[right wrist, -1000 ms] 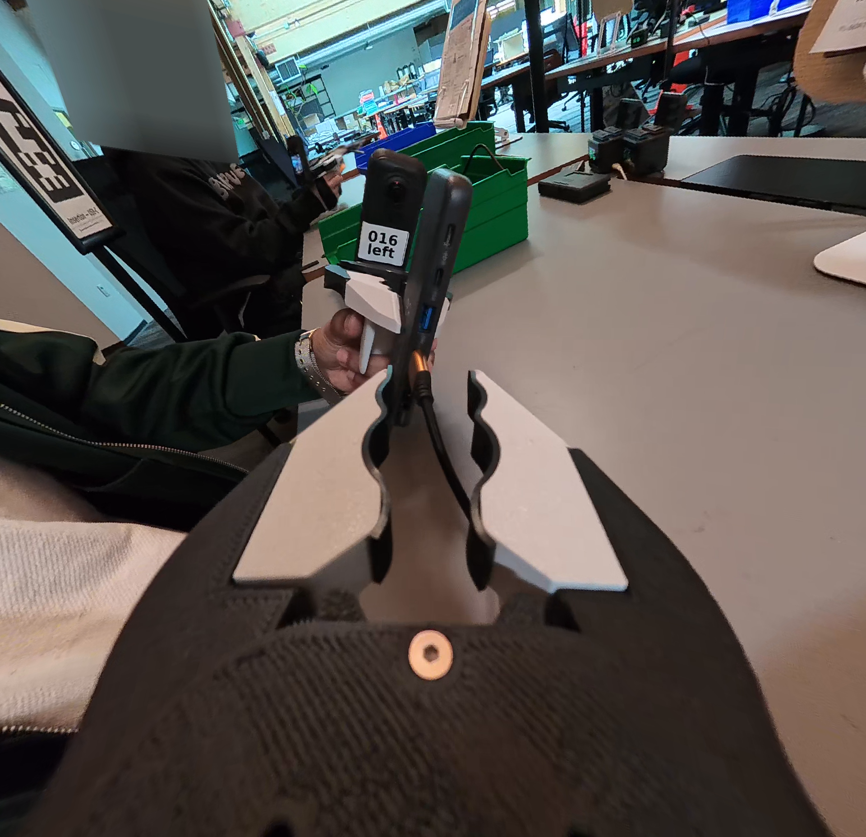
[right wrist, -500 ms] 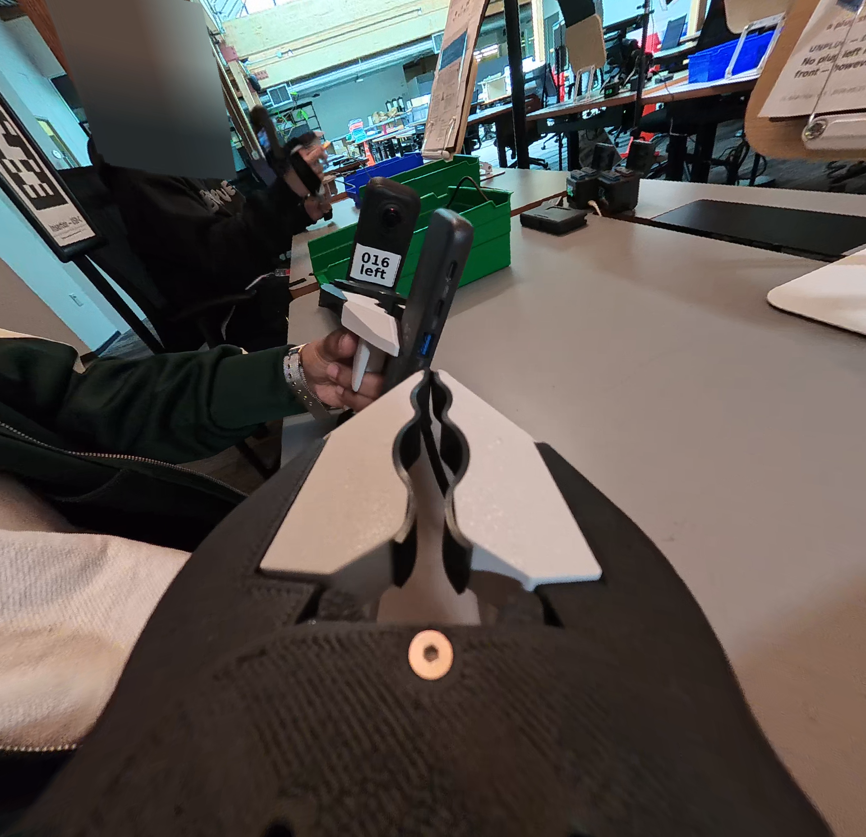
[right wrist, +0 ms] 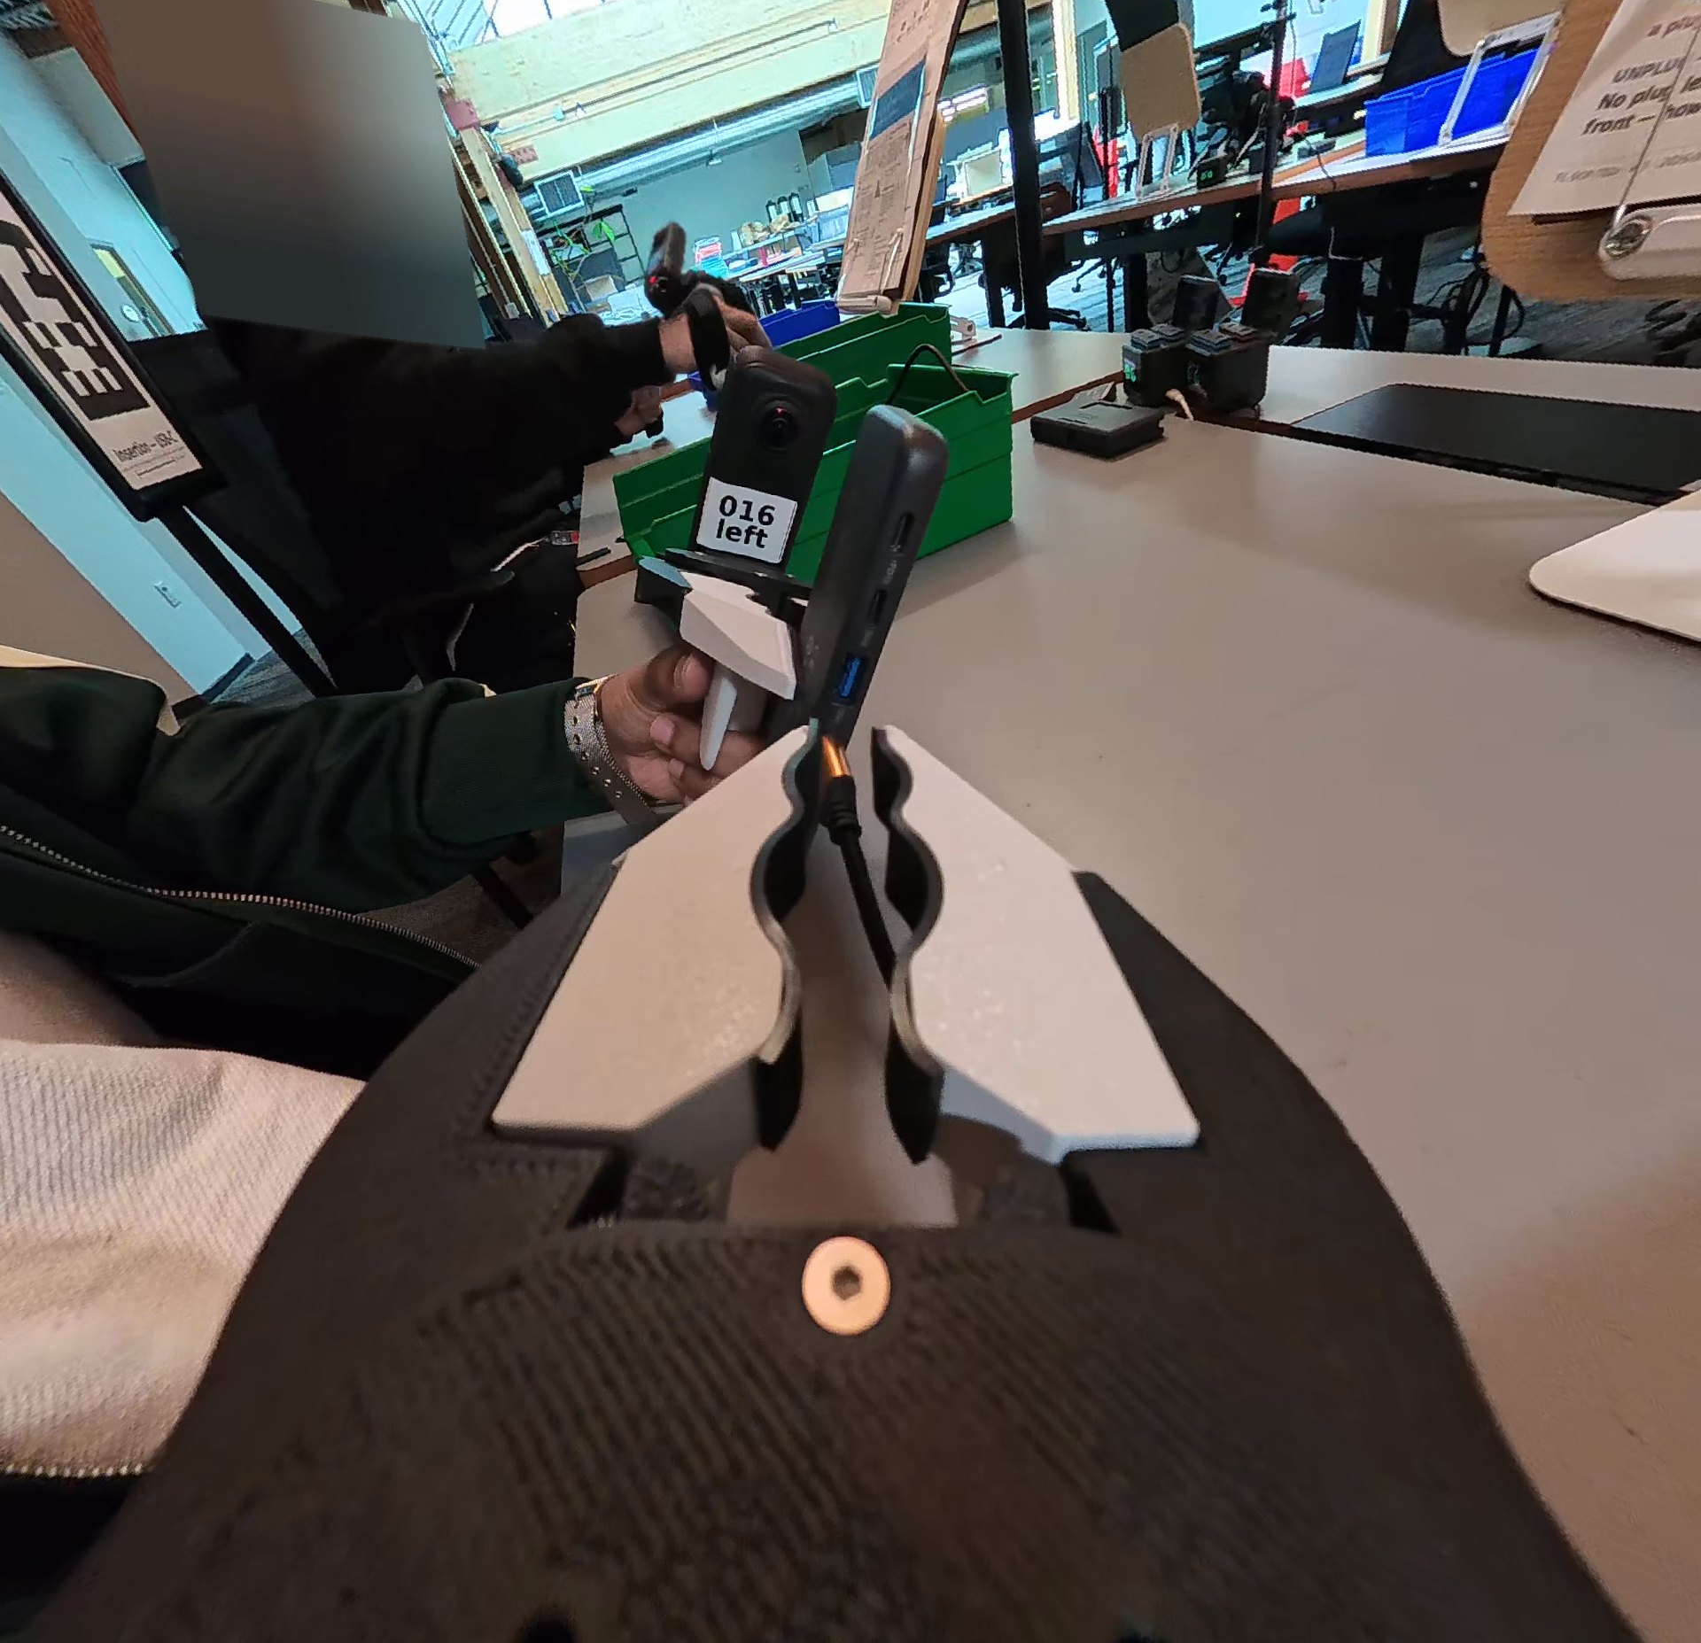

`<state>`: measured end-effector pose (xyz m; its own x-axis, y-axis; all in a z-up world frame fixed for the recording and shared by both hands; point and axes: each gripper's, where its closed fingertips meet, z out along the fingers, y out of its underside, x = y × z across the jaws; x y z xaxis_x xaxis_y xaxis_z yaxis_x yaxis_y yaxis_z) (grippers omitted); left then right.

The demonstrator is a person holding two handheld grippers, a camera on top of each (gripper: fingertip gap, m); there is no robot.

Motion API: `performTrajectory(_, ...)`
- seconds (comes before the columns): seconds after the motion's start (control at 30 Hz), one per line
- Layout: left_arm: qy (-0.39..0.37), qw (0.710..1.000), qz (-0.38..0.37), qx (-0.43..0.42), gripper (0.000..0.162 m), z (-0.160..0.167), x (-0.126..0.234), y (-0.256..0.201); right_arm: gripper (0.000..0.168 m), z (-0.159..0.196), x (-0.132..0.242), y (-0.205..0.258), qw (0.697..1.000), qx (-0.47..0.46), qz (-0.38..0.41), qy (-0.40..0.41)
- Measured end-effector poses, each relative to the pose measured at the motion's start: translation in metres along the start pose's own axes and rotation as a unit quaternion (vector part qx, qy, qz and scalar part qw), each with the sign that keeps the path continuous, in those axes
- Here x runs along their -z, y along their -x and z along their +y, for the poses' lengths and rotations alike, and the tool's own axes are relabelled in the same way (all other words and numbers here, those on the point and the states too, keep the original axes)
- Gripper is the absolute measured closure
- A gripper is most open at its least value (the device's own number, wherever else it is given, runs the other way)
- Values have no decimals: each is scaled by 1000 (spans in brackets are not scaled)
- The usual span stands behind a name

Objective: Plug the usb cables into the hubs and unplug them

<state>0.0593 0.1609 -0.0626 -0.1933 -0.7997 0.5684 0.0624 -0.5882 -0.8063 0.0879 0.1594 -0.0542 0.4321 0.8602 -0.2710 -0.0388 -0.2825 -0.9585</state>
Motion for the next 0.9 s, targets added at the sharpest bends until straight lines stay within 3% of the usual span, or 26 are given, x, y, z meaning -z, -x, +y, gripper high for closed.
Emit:
performTrajectory(0.5, -22, 1000, 7, 6, 153, -7, 3, -1, 155, -1, 1, -2, 1000, 2, 5, -3)
performTrajectory(0.77, -83, 993, -77, 37, 153, -26, 24, 32, 156, -6, 4, -3, 1000, 15, 15, -12)
performTrajectory(0.83, -105, 989, -97, 47, 153, -32, 32, 41, 168, -5, 3, 0, 1000, 25, 11, -8)
performTrajectory(0.9, -124, 985, -110, 55, 153, -37, 39, 47, 168, -5, 2, 0, 999, 40, 19, -3)
